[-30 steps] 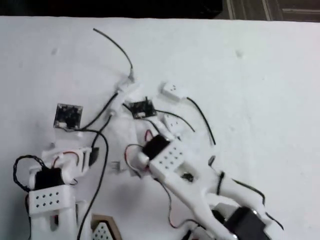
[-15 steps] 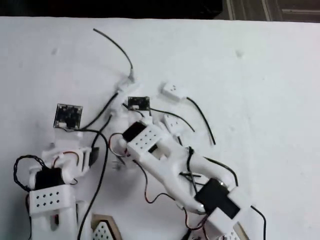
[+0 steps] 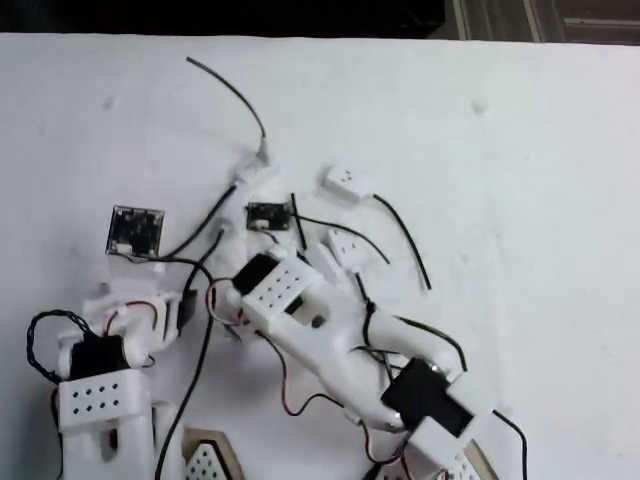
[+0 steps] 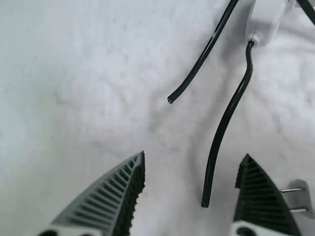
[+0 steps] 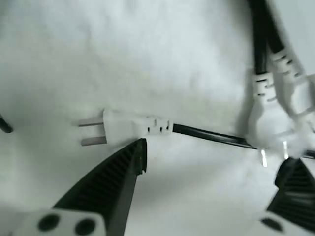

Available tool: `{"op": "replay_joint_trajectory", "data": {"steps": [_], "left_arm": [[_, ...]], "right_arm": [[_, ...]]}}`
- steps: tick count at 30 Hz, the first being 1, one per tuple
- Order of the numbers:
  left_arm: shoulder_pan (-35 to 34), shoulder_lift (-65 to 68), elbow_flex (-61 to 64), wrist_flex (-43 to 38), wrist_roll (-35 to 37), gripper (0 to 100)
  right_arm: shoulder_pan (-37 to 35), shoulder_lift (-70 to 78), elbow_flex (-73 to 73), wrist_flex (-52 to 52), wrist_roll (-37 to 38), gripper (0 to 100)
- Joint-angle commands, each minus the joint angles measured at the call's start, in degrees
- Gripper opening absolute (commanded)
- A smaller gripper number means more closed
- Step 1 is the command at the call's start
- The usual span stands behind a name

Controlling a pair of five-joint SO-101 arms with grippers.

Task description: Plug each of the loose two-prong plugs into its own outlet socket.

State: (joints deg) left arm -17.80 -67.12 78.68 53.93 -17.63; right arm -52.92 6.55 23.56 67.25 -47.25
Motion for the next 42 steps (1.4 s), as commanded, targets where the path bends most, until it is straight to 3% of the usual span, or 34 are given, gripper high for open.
{"op": "replay_joint_trajectory", "data": {"steps": [1, 10, 25, 29, 37, 42], "left_arm": [[-0.31, -0.92, -2.11, -1.23, 0.53, 30], [-0.4, -0.92, -2.11, -1.23, 0.53, 30], [-0.4, -0.92, -2.11, -1.23, 0.53, 30], [-0.48, -0.92, -2.11, -1.23, 0.53, 30], [-0.48, -0.92, -2.02, -1.23, 0.53, 30], [-0.57, -0.92, -2.02, -1.23, 0.53, 30]], "right_arm": [[0.13, 2.15, -2.29, -2.59, -2.46, 40.5], [1.01, 5.49, -2.46, -4.7, -3.34, 40.5], [4.7, -13.93, -2.55, 10.51, 1.67, 40.4], [4.44, -14.9, -2.46, 13.14, 8.79, 40.4], [2.07, -8.84, -2.73, 14.2, 43.69, 40.4], [0.31, -3.56, -2.9, 13.05, 56.7, 40.4]]}}
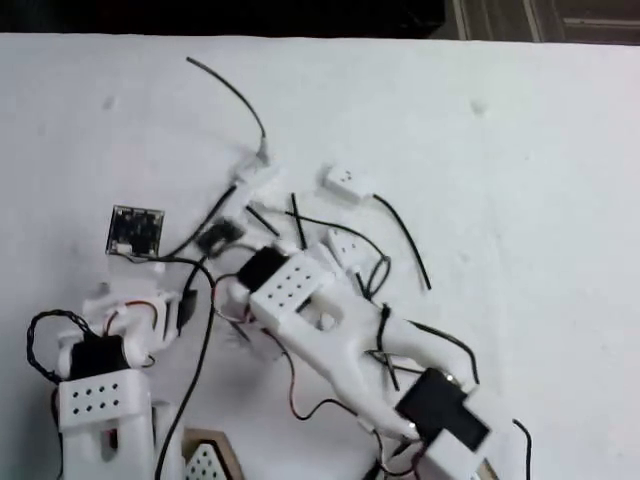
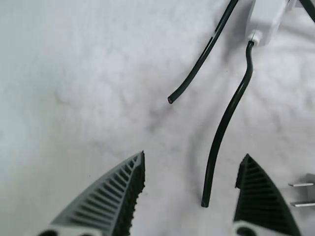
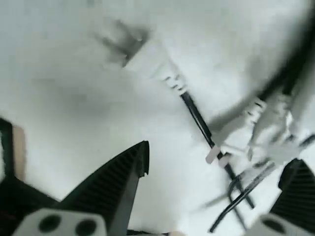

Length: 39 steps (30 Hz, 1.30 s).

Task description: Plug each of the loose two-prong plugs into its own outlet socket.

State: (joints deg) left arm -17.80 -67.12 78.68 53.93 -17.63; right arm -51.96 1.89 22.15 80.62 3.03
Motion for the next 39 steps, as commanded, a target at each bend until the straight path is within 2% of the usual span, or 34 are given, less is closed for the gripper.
{"op": "replay_joint_trajectory", "data": {"steps": [1, 9, 13, 16, 21, 22, 24, 28, 33, 39], "left_arm": [[-0.57, -0.92, -2.02, -1.23, 0.53, 30], [-0.57, -0.92, -2.02, -1.23, 0.53, 30], [-0.57, -0.92, -2.02, -1.23, 0.53, 30], [-0.57, -0.92, -2.02, -1.23, 0.53, 30], [-0.57, -0.92, -2.02, -1.23, 0.53, 30], [-0.57, -0.92, -2.02, -1.23, 0.53, 30], [-0.57, -0.92, -2.02, -1.23, 0.53, 30], [-0.57, -0.92, -2.02, -1.23, 0.53, 30], [-0.57, -0.92, -2.02, -1.23, 0.53, 30], [-0.57, -0.92, -2.02, -1.23, 0.53, 30]], "right_arm": [[-0.75, 2.15, -1.49, -1.63, 6.95, 40.4], [-0.92, 8.92, -1.49, -12.09, 7.03, 40.4], [-0.92, 11.91, -1.49, -13.58, 7.03, 39.5], [-1.36, 13.41, -1.49, -13.58, 7.03, 29.6], [-1.45, 13.67, -1.49, -13.67, 7.03, 3.0], [-1.45, 13.67, -1.49, -13.58, 6.95, 0.7], [-1.19, 13.67, -1.05, -13.32, 5.89, 3.6], [-1.19, 13.58, -1.23, -13.23, -0.35, 1.8], [-1.01, 11.21, -1.41, -10.68, -0.79, 1.8], [7.08, -0.84, -1.41, -6.2, -7.12, 1.8]]}}
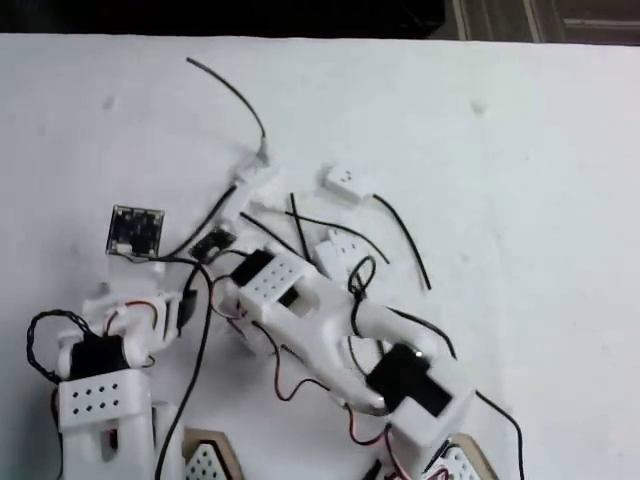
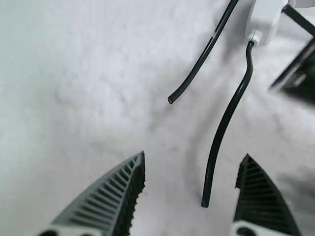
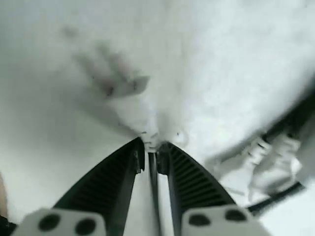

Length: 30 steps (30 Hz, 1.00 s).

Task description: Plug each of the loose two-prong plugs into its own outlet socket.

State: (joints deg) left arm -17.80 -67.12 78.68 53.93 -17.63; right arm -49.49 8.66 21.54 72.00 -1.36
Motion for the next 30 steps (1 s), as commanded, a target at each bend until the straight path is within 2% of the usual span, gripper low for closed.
{"op": "replay_joint_trajectory", "data": {"steps": [1, 5, 11, 20, 23, 30], "left_arm": [[-0.57, -0.92, -2.02, -1.23, 0.53, 30], [-0.57, -0.92, -2.02, -1.23, 0.53, 30], [-0.57, -0.92, -2.02, -1.23, 0.53, 30], [-0.57, -0.92, -2.02, -1.23, 0.53, 30], [-0.57, -0.92, -2.02, -1.23, 0.53, 30], [-0.57, -0.92, -2.02, -1.23, 0.53, 30]], "right_arm": [[6.64, -9.98, -0.79, 3.21, -3.87, 1.8], [15.6, -19.56, -0.79, 5.41, -11.08, 1.7], [31.6, -27.65, -0.44, 5.93, -26.9, 1.7], [53.76, -25.1, 0.0, 5.93, -35.43, 1.7], [57.98, -23.43, 2.46, 5.49, -37.36, 1.8], [60.97, -19.74, 4.31, 5.85, -37.63, 2.1]]}}
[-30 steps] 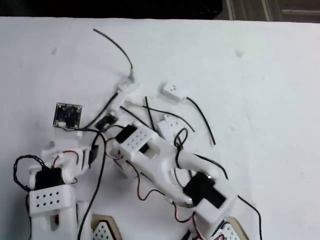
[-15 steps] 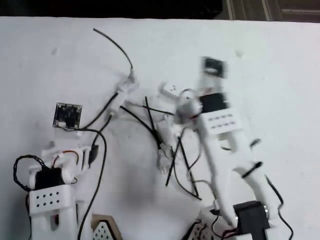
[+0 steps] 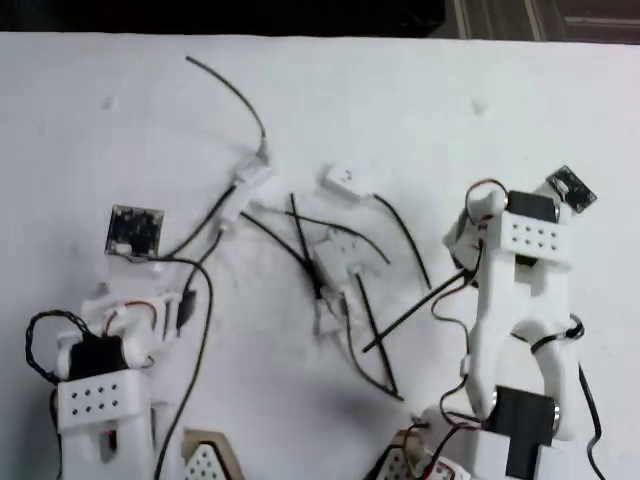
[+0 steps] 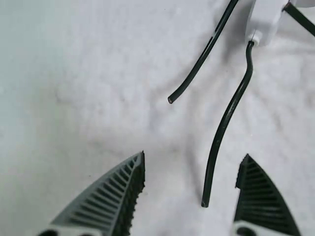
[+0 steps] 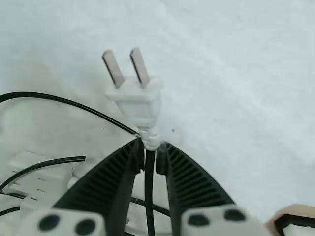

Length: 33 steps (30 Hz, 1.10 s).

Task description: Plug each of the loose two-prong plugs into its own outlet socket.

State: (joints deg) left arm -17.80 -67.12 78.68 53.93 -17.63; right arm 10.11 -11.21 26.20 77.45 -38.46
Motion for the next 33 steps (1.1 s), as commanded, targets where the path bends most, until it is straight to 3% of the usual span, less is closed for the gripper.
{"op": "replay_joint_trajectory", "data": {"steps": [1, 14, 23, 29, 33], "left_arm": [[-0.57, -0.92, -2.02, -1.23, 0.53, 30], [-0.57, -0.92, -2.02, -1.23, 0.53, 30], [-0.57, -0.92, -1.67, -1.23, 0.18, 30], [-0.57, -0.92, -1.67, -1.23, 0.18, 30], [-0.57, -0.92, -1.67, -1.23, 0.18, 30]], "right_arm": [[1.19, 0.22, -0.26, 0.48, -0.53, 2.1], [-4.09, -0.22, -0.53, 3.3, -0.09, 3.5], [-10.86, -0.31, -0.62, 9.19, 0.26, 40.8], [-11.56, -0.31, -2.55, 13.23, 9.93, 48.3], [-9.19, -0.31, -5.36, 16.13, 24.35, 48.4]]}}
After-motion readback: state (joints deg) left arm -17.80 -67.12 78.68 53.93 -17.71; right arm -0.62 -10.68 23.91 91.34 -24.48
